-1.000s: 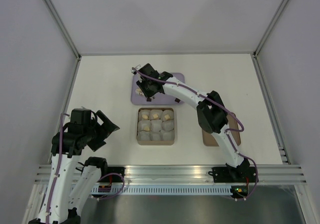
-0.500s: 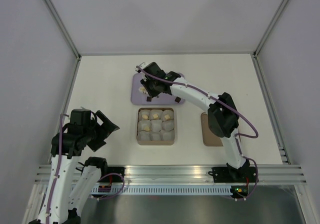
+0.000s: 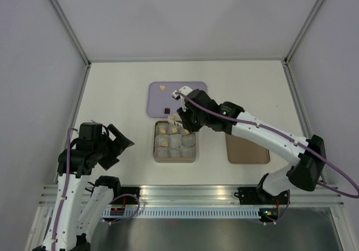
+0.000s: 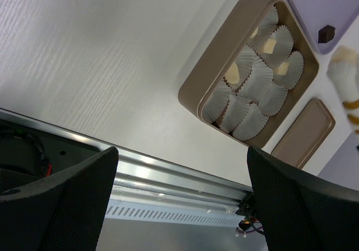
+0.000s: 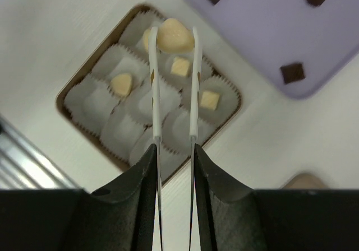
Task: Pack the chocolate
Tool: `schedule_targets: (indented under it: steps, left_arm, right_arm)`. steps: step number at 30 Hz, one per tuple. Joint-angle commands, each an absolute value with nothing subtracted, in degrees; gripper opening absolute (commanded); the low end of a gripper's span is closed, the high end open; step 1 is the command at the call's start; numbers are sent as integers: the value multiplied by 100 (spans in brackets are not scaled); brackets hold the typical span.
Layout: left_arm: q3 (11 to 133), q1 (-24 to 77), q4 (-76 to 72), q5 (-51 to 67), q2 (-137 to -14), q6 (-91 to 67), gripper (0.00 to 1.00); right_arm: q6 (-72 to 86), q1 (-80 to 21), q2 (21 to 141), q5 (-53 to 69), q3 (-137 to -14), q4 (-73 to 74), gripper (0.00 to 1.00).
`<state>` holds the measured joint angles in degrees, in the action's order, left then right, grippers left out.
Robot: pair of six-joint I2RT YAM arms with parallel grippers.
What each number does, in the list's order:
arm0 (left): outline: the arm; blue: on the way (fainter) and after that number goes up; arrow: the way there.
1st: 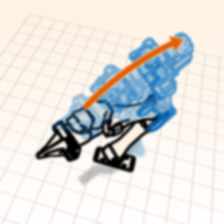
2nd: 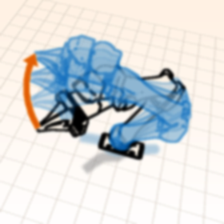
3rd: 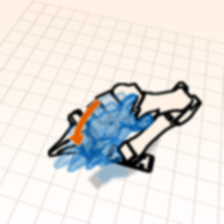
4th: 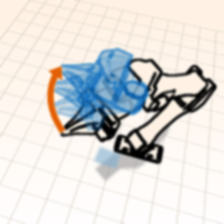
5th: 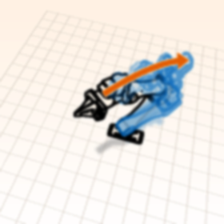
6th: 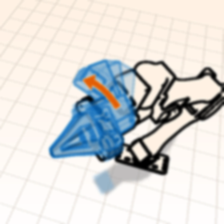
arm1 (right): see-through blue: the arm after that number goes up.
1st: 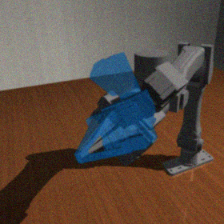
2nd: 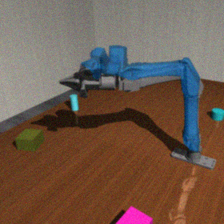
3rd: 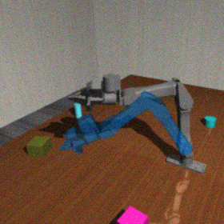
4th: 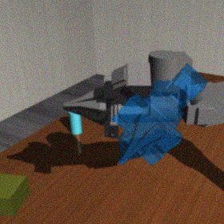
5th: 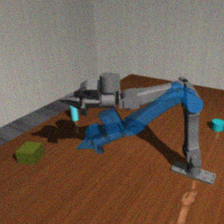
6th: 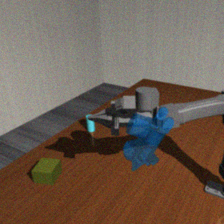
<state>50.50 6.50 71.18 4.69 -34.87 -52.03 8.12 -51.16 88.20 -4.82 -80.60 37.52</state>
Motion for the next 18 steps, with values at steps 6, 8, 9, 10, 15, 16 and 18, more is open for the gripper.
schedule_targets:
  steps: [6, 8, 9, 10, 15, 16, 18]
  left_arm:
    - [4948, 659, 6996, 738, -3480, -5282, 100]
    - [4922, 659, 6970, 765, -3472, -5300, 100]
    - [4913, 659, 6978, 765, -3472, -5309, 100]
    - [4913, 659, 6961, 765, -3472, -5317, 100]
    - [4904, 659, 6952, 730, -3463, -5309, 100]
    - [4904, 659, 6943, 721, -3472, -5309, 100]
    - [4904, 659, 6943, 703, -3472, -5317, 100]
  right_arm:
    - [1960, -5950, 7743, -281, -7199, 4184, 20]
    - [1969, -6073, 7865, -351, -7154, 4175, 20]
    - [1960, -6091, 7936, -439, -7154, 4184, 20]
    - [1969, -6117, 7989, -500, -7154, 4166, 19]
    - [1995, -6117, 8446, -765, -7172, 4201, 18]
    - [1978, -6117, 8498, -782, -7198, 4175, 18]
    - [1977, -6117, 8587, -817, -7225, 4105, 18]
